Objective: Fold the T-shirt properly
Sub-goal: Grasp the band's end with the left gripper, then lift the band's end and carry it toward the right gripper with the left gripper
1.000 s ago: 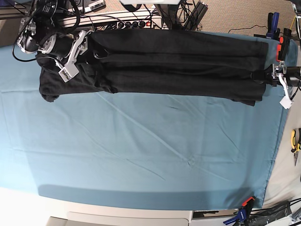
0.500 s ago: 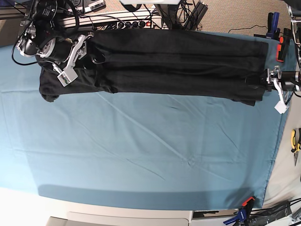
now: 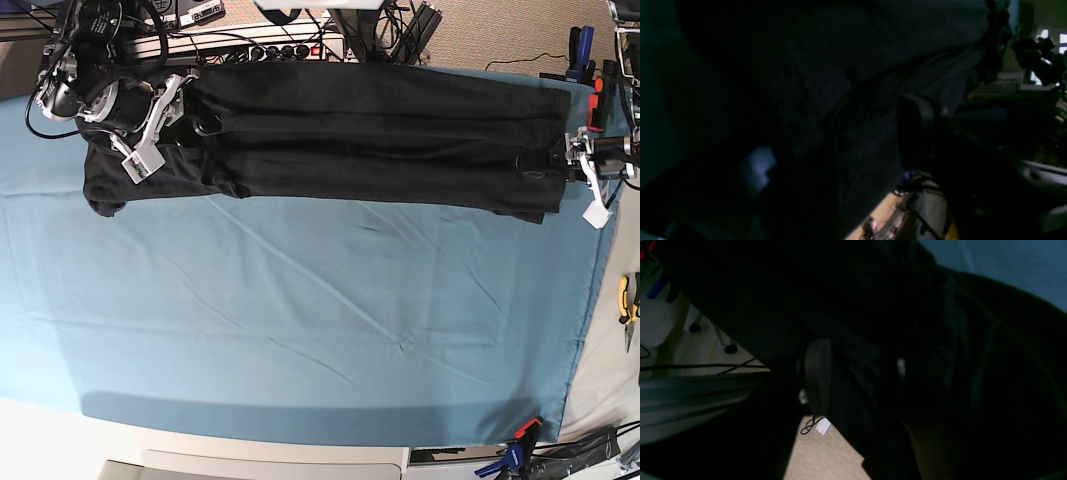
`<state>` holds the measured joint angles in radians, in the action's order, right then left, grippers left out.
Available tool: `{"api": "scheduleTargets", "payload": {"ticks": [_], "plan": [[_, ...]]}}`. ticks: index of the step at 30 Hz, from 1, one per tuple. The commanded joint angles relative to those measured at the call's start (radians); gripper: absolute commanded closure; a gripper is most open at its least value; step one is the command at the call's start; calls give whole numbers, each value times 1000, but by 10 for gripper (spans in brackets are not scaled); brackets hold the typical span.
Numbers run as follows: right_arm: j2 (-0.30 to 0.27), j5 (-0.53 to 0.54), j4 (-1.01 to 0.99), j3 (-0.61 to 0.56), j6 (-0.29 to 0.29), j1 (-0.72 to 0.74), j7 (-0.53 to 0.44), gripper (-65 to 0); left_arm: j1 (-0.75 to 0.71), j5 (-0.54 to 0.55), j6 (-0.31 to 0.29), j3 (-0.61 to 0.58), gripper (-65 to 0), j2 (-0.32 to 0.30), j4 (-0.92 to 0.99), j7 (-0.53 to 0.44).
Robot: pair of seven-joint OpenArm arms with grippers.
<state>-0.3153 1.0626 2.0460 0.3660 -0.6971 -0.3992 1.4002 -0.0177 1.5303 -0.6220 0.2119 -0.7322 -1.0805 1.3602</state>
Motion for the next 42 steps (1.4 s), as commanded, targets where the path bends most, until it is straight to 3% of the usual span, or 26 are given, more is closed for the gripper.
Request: {"api": "scheduleTargets", "payload": {"ticks": [1, 4, 7, 10, 11, 27, 38, 42], "plan": [[-11, 18, 15, 7, -1, 3, -22, -245, -1, -47, 8, 0, -435, -19, -3, 36], [-11, 17, 15, 7, -1, 3, -22, -245, 4, -47, -7, 0, -397, -19, -3, 36], [-11, 18, 15, 7, -1, 3, -23, -245, 4, -47, -8, 0, -225, -19, -3, 36], [-11, 18, 15, 7, -1, 3, -25, -245, 4, -47, -50, 0, -23, -19, -3, 36], [-11, 18, 15, 7, -1, 3, -25, -245, 4, -47, -61, 0, 0, -19, -3, 36], [-6, 20, 15, 7, -1, 3, -62, -245, 117, -47, -70, 0, 0, -19, -3, 36], [168, 8, 15, 7, -1, 57, -102, -245, 119, -47, -51, 0, 0, -18, -6, 36], [188, -53, 15, 7, -1, 59, -143, -244, 93, -47, -40, 0, 0, -18, -40, 36]]}}
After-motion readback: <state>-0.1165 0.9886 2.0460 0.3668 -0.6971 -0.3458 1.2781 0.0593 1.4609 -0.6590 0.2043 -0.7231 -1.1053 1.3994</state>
